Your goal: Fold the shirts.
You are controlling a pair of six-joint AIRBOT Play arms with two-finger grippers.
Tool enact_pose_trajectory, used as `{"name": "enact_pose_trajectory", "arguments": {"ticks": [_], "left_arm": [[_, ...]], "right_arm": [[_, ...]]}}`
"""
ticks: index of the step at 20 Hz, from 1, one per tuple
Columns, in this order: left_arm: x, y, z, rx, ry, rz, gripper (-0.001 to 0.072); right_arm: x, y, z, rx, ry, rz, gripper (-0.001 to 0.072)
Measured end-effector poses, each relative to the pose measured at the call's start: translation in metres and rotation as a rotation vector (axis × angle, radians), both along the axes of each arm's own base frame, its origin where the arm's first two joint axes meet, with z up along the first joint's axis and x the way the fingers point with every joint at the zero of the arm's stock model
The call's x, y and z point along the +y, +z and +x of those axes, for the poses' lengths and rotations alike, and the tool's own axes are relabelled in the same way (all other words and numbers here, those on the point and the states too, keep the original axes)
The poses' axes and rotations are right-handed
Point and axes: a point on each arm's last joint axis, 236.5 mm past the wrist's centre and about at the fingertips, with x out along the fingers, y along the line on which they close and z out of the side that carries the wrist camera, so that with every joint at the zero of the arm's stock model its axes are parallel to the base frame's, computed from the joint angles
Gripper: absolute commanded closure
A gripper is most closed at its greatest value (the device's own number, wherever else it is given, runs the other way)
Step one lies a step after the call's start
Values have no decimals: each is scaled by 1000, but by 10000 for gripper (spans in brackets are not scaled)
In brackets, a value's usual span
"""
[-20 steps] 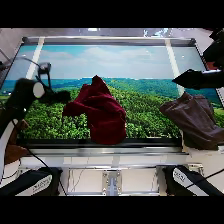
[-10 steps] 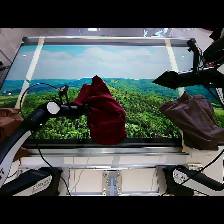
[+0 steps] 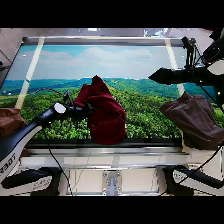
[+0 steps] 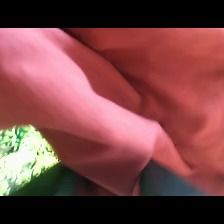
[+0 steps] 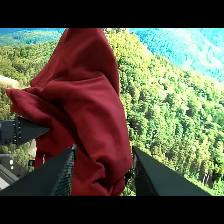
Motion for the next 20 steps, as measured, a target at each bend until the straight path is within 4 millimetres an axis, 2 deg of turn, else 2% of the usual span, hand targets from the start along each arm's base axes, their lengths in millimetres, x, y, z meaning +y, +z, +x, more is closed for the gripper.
{"name": "enact_pose_trajectory", "arguments": {"ticks": [2,4,6,9,11,14,18,20], "left_arm": [[-2,-4,3,10,31,-18,692],[-1,2,9,-7,51,-33,692],[3,25,16,-68,46,-47,692],[12,83,14,-201,-19,-57,692],[21,119,1,-283,-79,-32,692],[34,157,-25,-356,-139,18,692],[55,194,-60,-419,-137,92,692],[70,210,-74,-453,-94,135,692]], "right_arm": [[7,-5,3,3,9,0,300],[16,-9,7,-3,16,-1,300],[24,-15,14,-12,15,-7,300],[41,-40,23,20,35,-12,299],[60,-66,31,58,55,-10,297],[101,-109,50,112,93,5,297],[154,-149,79,139,145,25,297],[173,-163,90,164,157,52,297]]}}
